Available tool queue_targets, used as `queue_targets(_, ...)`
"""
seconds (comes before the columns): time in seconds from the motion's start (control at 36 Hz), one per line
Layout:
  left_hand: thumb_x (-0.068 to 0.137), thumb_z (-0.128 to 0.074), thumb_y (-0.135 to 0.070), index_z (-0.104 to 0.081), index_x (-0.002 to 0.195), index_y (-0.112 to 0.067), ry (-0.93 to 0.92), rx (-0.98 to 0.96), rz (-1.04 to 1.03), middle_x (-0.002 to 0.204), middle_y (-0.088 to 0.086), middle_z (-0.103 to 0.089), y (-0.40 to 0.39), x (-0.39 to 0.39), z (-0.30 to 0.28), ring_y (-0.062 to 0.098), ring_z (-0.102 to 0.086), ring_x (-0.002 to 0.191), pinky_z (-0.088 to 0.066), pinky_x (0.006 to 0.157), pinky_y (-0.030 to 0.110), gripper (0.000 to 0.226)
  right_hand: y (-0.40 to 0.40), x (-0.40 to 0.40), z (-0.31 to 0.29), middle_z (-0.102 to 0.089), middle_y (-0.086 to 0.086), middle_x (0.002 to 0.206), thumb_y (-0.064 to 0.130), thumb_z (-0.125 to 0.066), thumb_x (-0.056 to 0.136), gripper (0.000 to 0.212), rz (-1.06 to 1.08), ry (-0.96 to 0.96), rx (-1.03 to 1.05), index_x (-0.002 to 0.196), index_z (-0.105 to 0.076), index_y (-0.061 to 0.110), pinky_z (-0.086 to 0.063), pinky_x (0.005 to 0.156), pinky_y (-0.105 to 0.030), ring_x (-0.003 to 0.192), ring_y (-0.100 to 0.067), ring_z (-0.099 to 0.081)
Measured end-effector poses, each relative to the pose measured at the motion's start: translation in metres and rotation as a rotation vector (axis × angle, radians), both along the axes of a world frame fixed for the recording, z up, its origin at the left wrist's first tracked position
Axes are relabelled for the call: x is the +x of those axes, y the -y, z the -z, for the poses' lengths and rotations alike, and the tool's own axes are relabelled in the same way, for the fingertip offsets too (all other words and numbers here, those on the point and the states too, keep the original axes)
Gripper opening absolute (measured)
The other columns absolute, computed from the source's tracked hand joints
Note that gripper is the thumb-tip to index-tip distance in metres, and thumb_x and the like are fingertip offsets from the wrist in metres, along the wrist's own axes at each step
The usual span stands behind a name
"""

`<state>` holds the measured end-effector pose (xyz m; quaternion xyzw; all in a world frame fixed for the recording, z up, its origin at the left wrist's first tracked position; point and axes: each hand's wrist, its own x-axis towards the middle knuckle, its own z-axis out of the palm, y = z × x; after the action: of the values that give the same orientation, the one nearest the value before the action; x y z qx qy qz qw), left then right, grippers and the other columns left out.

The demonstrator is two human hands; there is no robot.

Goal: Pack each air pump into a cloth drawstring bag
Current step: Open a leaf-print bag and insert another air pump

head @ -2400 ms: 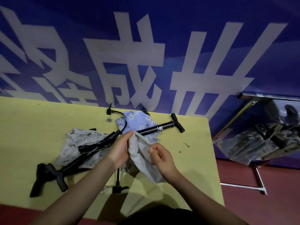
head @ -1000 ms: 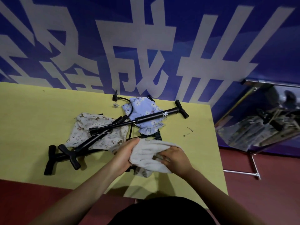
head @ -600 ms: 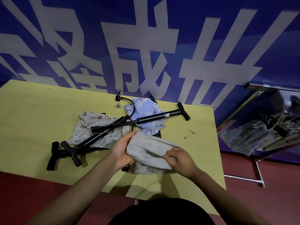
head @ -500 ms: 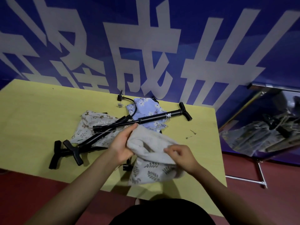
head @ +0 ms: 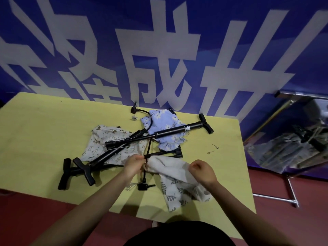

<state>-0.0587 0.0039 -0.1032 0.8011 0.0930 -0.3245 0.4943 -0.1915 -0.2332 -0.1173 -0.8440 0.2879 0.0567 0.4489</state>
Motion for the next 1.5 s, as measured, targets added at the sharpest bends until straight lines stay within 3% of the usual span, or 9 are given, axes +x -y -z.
queue_targets(0.11, 0.097, -0.052, -0.021, -0.057, 0.12, -0.012, 0.257, 0.151, 0.033, 0.114, 0.003, -0.056, -0.008, 0.022, -0.01, 0.02, -0.055, 0.101, -0.043, 0.081, 0.03, 0.025, -0.001, 0.01, 0.0, -0.063, 0.002, 0.089, 0.02, -0.059, 0.088, 0.012, 0.118, -0.003, 0.05, 0.098, -0.064, 0.015, -0.042, 0.062, -0.025, 0.084, -0.015, -0.058)
queue_targets(0.33, 0.096, -0.05, -0.023, -0.058, 0.119, -0.011, 0.425, 0.286, 0.208, 0.119, 0.01, -0.058, -0.007, 0.11, -0.031, 0.023, -0.056, 0.097, -0.045, 0.079, 0.032, 0.027, 0.013, 0.064, 0.001, -0.055, -0.005, 0.082, 0.016, -0.054, 0.092, 0.008, 0.337, -0.026, 0.328, 0.086, -0.056, 0.012, -0.039, 0.074, -0.031, 0.077, -0.023, -0.05)
queue_targets(0.67, 0.096, -0.049, -0.047, -0.059, 0.117, -0.018, 0.52, 0.712, 0.808, 0.101, 0.006, -0.055, -0.007, 0.135, 0.013, 0.023, -0.058, 0.09, -0.046, 0.068, 0.03, 0.037, 0.05, 0.175, 0.011, -0.04, -0.009, 0.061, 0.026, -0.066, 0.091, 0.038, 0.709, -0.072, 0.61, 0.066, -0.044, 0.009, -0.032, 0.047, -0.03, 0.048, -0.021, -0.037)
queue_targets(0.78, 0.097, -0.048, -0.039, -0.059, 0.119, -0.018, 0.556, 0.686, 0.831, 0.107, 0.006, -0.056, -0.016, 0.147, 0.025, 0.021, -0.056, 0.096, -0.048, 0.076, 0.031, 0.032, 0.048, 0.197, 0.017, -0.045, -0.005, 0.066, 0.031, -0.064, 0.092, 0.032, 0.664, -0.064, 0.733, 0.072, -0.046, 0.014, -0.038, 0.035, -0.021, 0.032, -0.014, -0.049)
queue_targets(0.92, 0.096, -0.051, -0.035, -0.064, 0.112, -0.014, 0.61, 0.621, 0.872, 0.099, 0.006, -0.058, -0.027, 0.159, 0.032, 0.022, -0.056, 0.092, -0.049, 0.075, 0.034, 0.03, 0.043, 0.204, 0.023, -0.058, 0.0, 0.082, 0.028, -0.049, 0.1, 0.021, 0.574, -0.027, 0.82, 0.083, -0.056, 0.017, -0.05, 0.05, -0.016, 0.046, 0.001, -0.061)
queue_targets(1.14, 0.1, -0.045, -0.026, -0.065, 0.109, -0.008, 0.661, 0.567, 0.839, 0.084, 0.006, -0.052, -0.026, 0.159, 0.036, 0.021, -0.048, 0.076, -0.033, 0.06, 0.03, 0.028, 0.046, 0.203, 0.018, -0.046, -0.002, 0.045, 0.018, -0.055, 0.093, 0.028, 0.775, -0.029, 0.97, 0.07, -0.039, 0.013, -0.047, 0.04, -0.02, 0.036, -0.014, -0.053)
queue_targets(1.25, 0.099, -0.044, -0.041, -0.067, 0.101, -0.018, 0.547, 0.572, 0.795, 0.085, 0.003, -0.062, -0.031, 0.158, 0.023, 0.019, -0.057, 0.078, -0.049, 0.066, 0.031, 0.033, 0.045, 0.189, 0.012, -0.043, -0.002, 0.058, 0.021, -0.047, 0.085, 0.02, 0.956, 0.099, 1.167, 0.069, -0.038, 0.013, -0.047, 0.067, -0.03, 0.058, -0.02, -0.048)
queue_targets(1.36, 0.094, -0.039, -0.062, -0.065, 0.082, -0.022, 0.463, 0.692, 0.8, 0.07, -0.001, -0.061, -0.026, 0.154, 0.002, 0.014, -0.056, 0.062, -0.039, 0.055, 0.028, 0.048, 0.045, 0.178, -0.01, -0.041, -0.002, 0.052, 0.02, -0.048, 0.085, 0.02, 1.112, 0.305, 1.299, 0.068, -0.038, 0.014, -0.048, 0.066, -0.03, 0.051, -0.02, -0.045)
queue_targets(1.5, 0.077, -0.031, -0.08, -0.065, 0.079, -0.029, 0.847, 0.708, 0.744, 0.08, -0.008, -0.059, -0.017, 0.147, -0.027, 0.012, -0.055, 0.084, -0.044, 0.07, 0.03, 0.062, 0.057, 0.153, -0.036, -0.04, -0.001, 0.051, 0.018, -0.05, 0.082, 0.021, 1.193, 0.451, 1.355, 0.066, -0.036, 0.014, -0.045, 0.063, -0.029, 0.052, -0.02, -0.04)
